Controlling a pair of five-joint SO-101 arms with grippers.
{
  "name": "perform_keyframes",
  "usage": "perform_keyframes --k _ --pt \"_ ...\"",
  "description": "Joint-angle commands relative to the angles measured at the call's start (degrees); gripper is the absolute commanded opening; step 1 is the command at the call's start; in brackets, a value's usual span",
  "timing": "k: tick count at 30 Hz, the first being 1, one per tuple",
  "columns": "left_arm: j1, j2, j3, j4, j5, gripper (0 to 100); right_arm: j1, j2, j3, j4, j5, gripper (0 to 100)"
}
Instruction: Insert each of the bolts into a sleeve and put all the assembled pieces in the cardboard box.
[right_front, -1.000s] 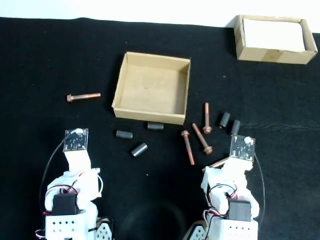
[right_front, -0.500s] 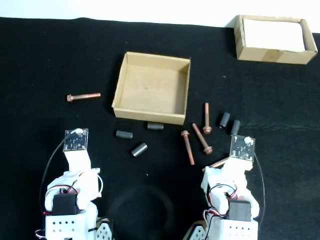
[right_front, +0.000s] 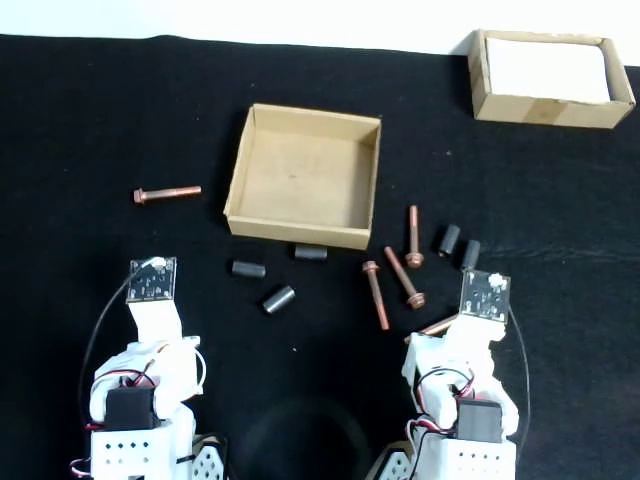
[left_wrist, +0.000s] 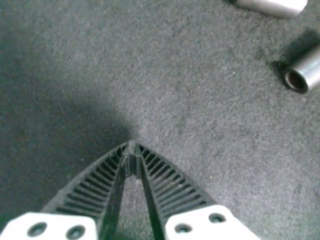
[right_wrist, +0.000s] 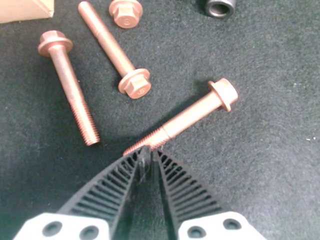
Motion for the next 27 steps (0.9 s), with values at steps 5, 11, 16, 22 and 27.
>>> perform_keyframes --k 5,11,16,22,27 --pt "-0.40 -0.13 0.84 0.35 -0.35 1 0.48 -0.40 7.43 0.22 -0.35 0.8" --pt "-0.04 -0.13 0.84 0.44 -0.26 1 0.48 -0.40 7.43 0.22 -0.35 0.8" --pt "-0.40 -0.31 -0.84 -4.48 -0.35 1 0.48 -0.40 7.43 0.22 -0.35 0.8" --pt "-4.53 -0.31 -7.69 -15.03 -0.35 1 0.48 -0.40 7.43 0.22 -0.35 0.8" --pt "-6.55 -0.22 -18.24 -17.41 -0.26 1 0.48 -0.40 7.43 0.22 -0.35 0.8"
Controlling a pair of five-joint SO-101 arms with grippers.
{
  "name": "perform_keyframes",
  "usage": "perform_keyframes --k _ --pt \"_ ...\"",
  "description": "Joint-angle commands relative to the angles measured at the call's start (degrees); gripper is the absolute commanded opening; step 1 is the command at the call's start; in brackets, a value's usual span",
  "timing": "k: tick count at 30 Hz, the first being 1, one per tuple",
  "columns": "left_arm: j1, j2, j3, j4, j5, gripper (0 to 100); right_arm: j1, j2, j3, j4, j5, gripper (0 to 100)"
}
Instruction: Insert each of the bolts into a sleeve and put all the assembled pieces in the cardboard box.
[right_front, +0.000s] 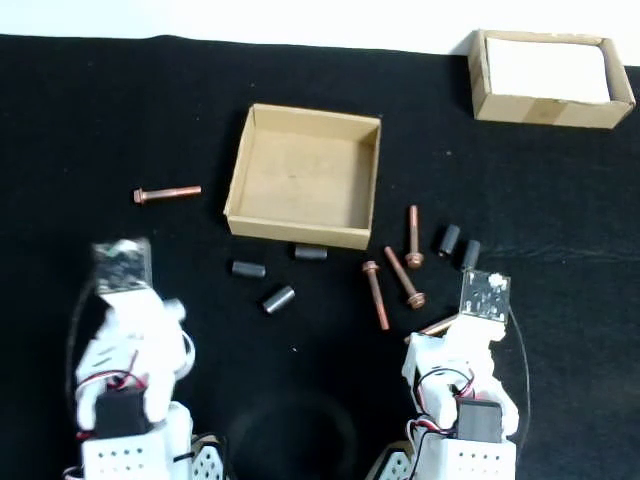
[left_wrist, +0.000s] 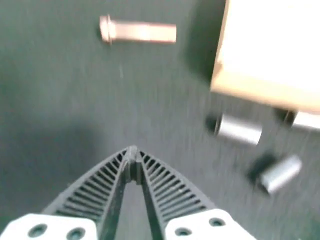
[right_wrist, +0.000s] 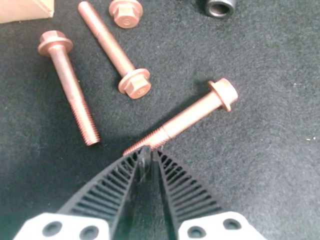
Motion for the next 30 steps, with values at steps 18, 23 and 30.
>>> perform_keyframes --k 18,23,30 --pt "12.35 32.48 -62.99 41.05 0.09 1 0.48 -0.40 7.43 0.22 -0.35 0.8" --pt "12.62 34.77 -64.31 40.97 0.09 1 0.48 -0.40 7.43 0.22 -0.35 0.8" --pt "12.62 34.86 -64.31 40.88 3.43 1 0.48 -0.40 7.43 0.22 -0.35 0.8"
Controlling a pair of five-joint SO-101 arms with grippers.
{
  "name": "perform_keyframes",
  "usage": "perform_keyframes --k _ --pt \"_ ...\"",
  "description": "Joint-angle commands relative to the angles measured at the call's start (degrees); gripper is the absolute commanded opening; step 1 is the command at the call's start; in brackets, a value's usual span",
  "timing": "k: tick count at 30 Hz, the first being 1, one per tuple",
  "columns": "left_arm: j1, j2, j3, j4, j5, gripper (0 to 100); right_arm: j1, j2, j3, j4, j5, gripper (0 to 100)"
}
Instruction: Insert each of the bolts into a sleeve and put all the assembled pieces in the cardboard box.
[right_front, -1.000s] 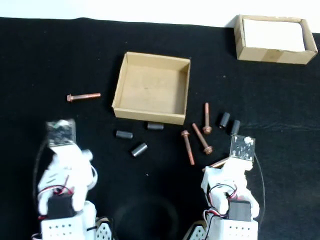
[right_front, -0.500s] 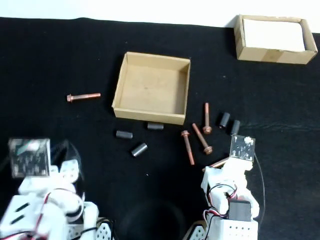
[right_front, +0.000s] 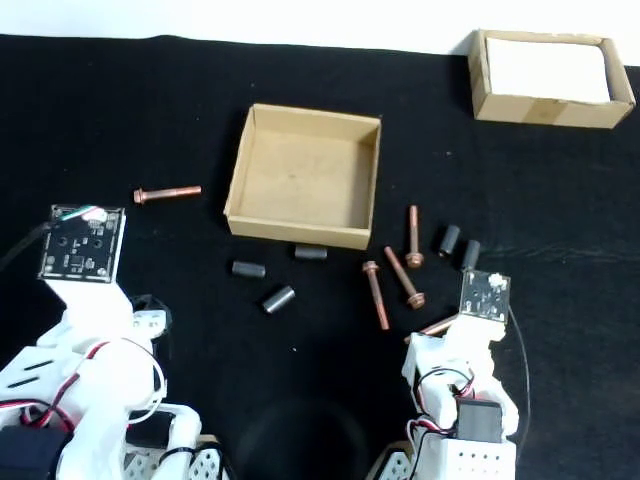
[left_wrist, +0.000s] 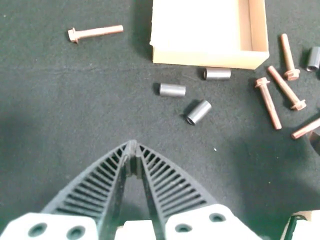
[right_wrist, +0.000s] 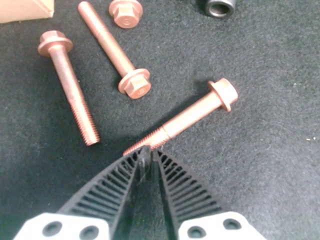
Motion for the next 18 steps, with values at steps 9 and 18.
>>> perform_keyframes --k 9,18 --pt "0.75 1.10 2.95 0.18 13.89 1 0.40 -0.40 7.52 -1.27 -0.09 0.8" --pt "0.75 1.27 7.16 0.35 20.84 1 8.92 -0.40 1.19 -15.69 -0.35 1.3"
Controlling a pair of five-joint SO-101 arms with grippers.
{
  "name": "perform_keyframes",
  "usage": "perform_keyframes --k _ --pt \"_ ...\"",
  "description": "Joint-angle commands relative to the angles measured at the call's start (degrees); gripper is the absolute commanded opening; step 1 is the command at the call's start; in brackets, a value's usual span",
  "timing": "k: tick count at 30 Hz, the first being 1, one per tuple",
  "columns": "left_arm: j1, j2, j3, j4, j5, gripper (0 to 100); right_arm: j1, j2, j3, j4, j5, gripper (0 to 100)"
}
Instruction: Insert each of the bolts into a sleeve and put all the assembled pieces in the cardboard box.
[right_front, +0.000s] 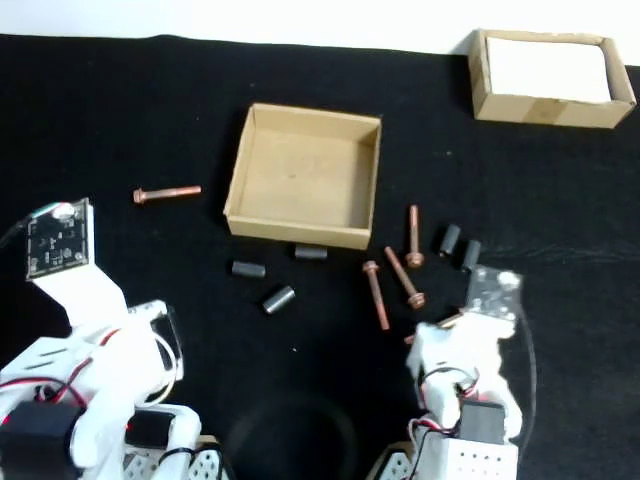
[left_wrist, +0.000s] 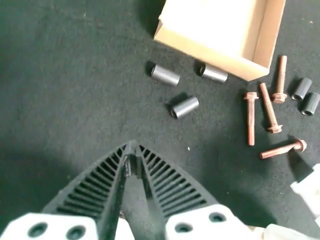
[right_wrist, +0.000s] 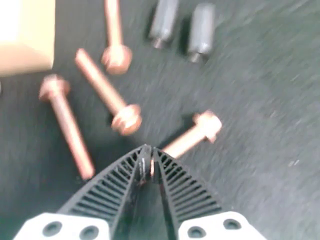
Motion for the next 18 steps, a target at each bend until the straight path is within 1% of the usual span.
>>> perform_keyframes --k 1,3,6,8,10,14,18 --pt "0.75 1.10 1.01 0.35 2.11 1 3.82 -0.22 -1.01 -8.22 -0.18 1.3" --pt "0.75 3.21 1.54 0.35 2.29 1 3.82 -0.04 -5.32 -10.24 -0.09 3.6" --pt "0.75 11.21 0.57 0.26 2.20 1 3.82 0.22 -14.99 -8.92 -0.35 13.5" --pt "0.75 18.15 -2.15 0.26 2.20 1 3.03 1.63 -21.93 -4.18 -0.35 18.9" --pt "0.75 24.31 -5.76 0.26 2.20 1 1.10 6.02 -29.23 1.89 -0.35 21.0" --pt "1.45 30.90 -14.11 0.18 2.46 1 -0.84 22.64 -45.23 14.11 -0.18 21.0" --pt "5.76 31.60 -16.40 0.09 2.46 1 -1.01 42.77 -60.35 24.40 -0.35 21.0"
